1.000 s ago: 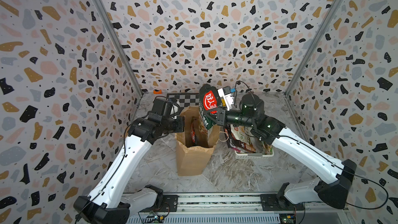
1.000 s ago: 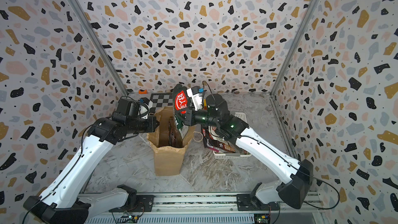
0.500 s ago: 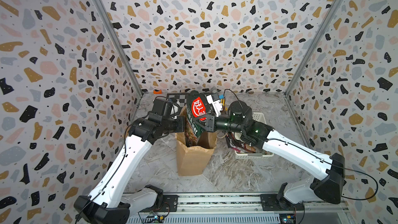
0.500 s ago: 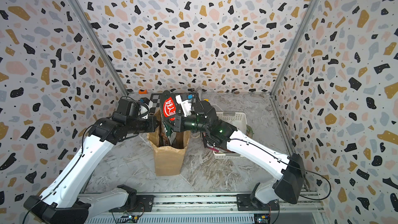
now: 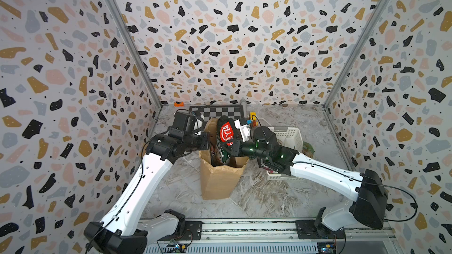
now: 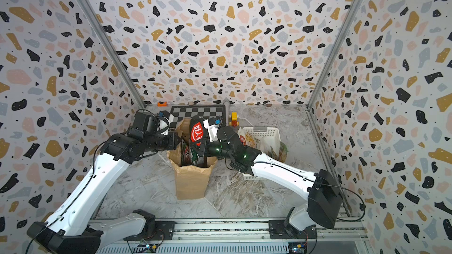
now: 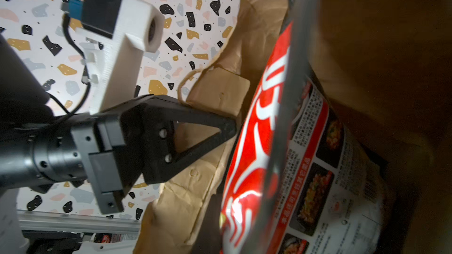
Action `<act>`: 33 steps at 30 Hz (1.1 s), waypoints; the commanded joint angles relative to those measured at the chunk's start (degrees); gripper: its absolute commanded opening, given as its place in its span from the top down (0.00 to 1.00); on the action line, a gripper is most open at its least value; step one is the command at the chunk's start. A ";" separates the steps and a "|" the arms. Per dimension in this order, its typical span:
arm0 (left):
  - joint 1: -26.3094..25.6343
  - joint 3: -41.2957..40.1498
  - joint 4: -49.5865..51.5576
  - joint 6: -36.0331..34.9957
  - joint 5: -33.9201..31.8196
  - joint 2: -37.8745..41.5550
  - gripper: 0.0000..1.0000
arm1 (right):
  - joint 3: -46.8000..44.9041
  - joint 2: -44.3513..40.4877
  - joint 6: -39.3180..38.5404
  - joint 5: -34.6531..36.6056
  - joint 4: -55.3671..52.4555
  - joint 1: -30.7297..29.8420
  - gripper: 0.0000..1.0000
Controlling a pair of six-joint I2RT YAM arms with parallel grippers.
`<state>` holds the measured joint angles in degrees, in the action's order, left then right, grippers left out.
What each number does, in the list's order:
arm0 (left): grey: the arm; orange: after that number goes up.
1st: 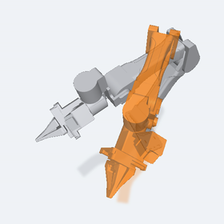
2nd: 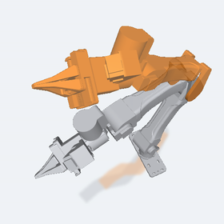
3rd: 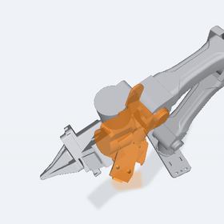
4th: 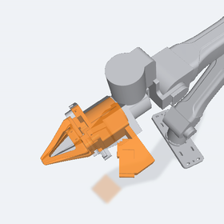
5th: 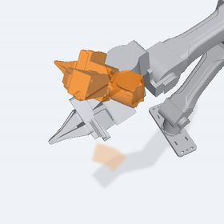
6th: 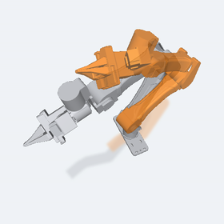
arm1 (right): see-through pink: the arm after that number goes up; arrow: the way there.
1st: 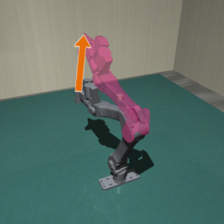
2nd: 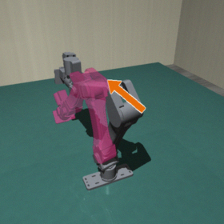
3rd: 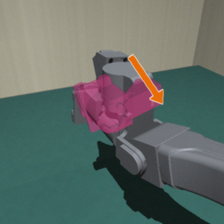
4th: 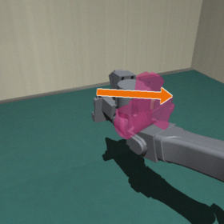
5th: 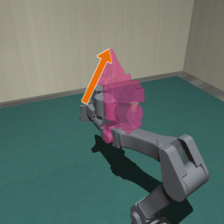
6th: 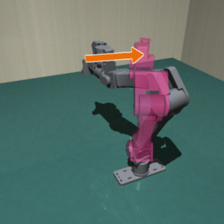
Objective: Place the condiment packets inside the bag
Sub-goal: Place the condiment packet in the paper bag, then pick up the condiment packet from the storage box.
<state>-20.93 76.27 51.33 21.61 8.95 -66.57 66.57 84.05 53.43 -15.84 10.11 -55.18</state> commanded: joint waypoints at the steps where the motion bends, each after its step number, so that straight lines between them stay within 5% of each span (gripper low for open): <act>1: -0.16 -0.72 -2.09 -0.63 0.24 0.19 1.00 | 0.88 -4.42 -3.89 4.12 -1.02 -0.30 0.94; 6: -0.17 -0.69 -2.56 -0.70 1.13 0.21 1.00 | 1.15 -5.26 -6.51 5.24 -5.18 -0.28 0.74; 14: -0.16 -0.80 -2.80 -0.68 1.83 0.30 1.00 | 3.20 -10.73 -15.92 13.21 -15.84 -0.26 0.64; 24: -0.12 -0.18 -2.25 -0.64 1.88 0.57 1.00 | -0.07 -20.76 -38.24 37.05 -42.31 3.55 0.25; 33: -0.14 -0.46 -2.19 -0.76 1.33 0.48 1.00 | -4.96 -14.64 -44.35 37.45 -44.88 8.16 0.16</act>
<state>-20.97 75.88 50.94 21.61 10.20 -66.57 61.06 67.22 12.91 19.84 -32.03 -46.94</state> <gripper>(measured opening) 0.051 0.835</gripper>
